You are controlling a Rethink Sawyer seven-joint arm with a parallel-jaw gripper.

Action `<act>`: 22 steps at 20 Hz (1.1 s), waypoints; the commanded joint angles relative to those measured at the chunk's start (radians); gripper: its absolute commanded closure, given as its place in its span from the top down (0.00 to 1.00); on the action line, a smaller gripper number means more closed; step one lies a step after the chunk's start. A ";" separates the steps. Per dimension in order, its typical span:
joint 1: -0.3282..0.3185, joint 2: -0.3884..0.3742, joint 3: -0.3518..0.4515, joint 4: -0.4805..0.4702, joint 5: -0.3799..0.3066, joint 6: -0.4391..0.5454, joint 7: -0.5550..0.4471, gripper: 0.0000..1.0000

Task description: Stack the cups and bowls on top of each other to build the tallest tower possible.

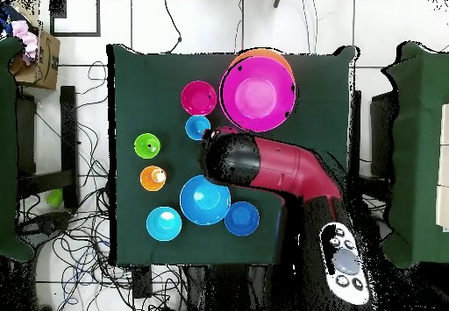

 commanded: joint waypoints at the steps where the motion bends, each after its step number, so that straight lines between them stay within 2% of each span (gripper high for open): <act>1: 0.100 0.059 -0.019 0.003 0.035 0.021 0.252 1.00; 4: 0.116 0.070 -0.028 -0.005 0.045 0.015 0.261 1.00; 8: 0.112 0.111 -0.044 -0.028 0.024 -0.011 0.261 1.00; 16: 0.100 0.254 -0.074 -0.126 -0.030 -0.109 0.253 1.00; 22: 0.148 0.253 -0.082 -0.148 0.030 -0.083 0.307 1.00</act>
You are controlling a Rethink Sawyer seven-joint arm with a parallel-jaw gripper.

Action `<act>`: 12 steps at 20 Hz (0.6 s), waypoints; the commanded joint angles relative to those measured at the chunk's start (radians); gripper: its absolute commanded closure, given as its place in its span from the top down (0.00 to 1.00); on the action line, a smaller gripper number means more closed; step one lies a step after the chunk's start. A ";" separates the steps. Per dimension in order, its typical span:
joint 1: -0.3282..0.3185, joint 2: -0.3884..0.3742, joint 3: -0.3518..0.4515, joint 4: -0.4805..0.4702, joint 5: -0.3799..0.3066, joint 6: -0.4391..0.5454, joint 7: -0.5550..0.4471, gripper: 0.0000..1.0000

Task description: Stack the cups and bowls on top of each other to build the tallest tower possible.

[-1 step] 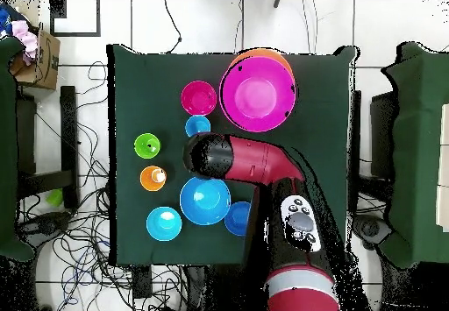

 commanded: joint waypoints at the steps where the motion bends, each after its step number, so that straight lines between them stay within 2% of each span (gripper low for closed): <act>1: 0.048 0.061 0.005 -0.091 0.022 -0.028 0.178 1.00; 5: 0.098 0.090 -0.021 -0.151 0.056 0.005 0.222 1.00; 12: 0.120 0.084 -0.034 -0.173 0.094 0.046 0.222 1.00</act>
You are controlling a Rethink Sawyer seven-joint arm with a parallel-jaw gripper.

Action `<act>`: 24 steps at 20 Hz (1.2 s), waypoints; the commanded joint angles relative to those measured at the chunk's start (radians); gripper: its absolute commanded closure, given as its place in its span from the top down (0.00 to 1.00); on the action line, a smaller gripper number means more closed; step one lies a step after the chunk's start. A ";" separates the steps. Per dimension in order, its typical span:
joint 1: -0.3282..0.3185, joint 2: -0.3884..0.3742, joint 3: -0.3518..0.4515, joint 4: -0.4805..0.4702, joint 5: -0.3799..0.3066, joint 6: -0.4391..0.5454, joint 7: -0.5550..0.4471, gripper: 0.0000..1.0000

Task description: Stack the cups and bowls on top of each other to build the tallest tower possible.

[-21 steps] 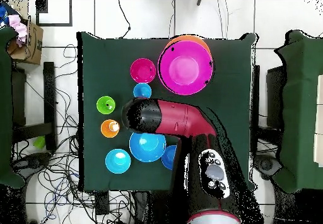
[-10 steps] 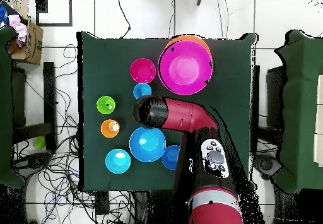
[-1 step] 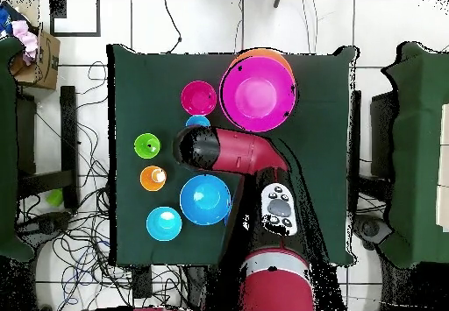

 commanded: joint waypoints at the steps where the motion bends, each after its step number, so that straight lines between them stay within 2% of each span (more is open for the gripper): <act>1: 0.033 0.025 0.014 -0.090 0.049 0.052 0.191 1.00; 4: 0.030 0.047 0.007 -0.103 0.045 0.038 0.179 1.00; 9: -0.011 0.083 0.007 -0.120 0.016 0.000 0.119 1.00; 14: -0.019 0.117 0.007 -0.129 0.003 -0.044 0.113 1.00; 17: -0.009 0.137 0.002 -0.147 0.011 -0.049 0.132 1.00; 24: 0.032 0.114 -0.004 -0.159 0.048 0.005 0.172 1.00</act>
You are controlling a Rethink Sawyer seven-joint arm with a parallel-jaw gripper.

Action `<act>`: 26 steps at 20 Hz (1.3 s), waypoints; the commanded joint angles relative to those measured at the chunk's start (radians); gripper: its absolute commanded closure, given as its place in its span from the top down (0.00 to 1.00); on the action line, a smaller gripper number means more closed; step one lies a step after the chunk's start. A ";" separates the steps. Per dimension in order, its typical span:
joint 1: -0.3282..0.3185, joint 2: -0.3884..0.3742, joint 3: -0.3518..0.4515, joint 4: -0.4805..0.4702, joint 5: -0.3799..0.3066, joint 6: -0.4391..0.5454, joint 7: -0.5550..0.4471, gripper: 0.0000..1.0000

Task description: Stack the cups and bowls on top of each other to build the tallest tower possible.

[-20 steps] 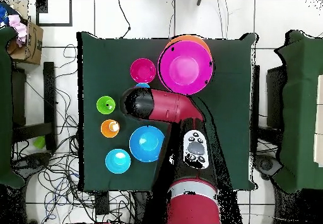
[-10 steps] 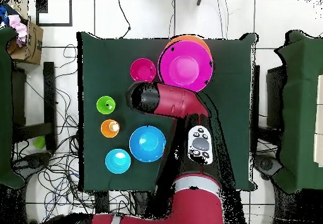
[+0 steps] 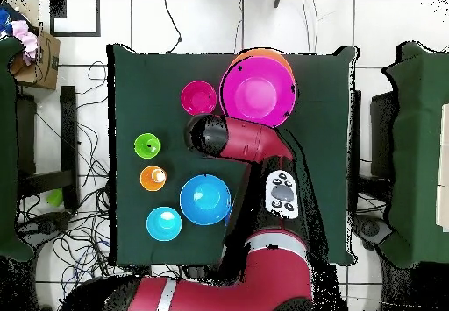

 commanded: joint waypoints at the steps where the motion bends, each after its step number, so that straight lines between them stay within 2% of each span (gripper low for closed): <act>1: 0.035 0.013 0.045 -0.051 0.027 0.013 0.155 1.00; 10: 0.072 -0.030 0.045 -0.030 0.083 0.066 0.187 1.00; 16: 0.097 0.019 0.020 -0.060 0.076 0.089 0.162 1.00; 20: 0.138 0.055 0.004 -0.076 0.067 0.108 0.163 1.00; 22: 0.159 0.055 0.002 -0.051 0.056 0.106 0.151 1.00; 26: 0.182 0.011 0.033 0.098 0.043 0.014 0.137 1.00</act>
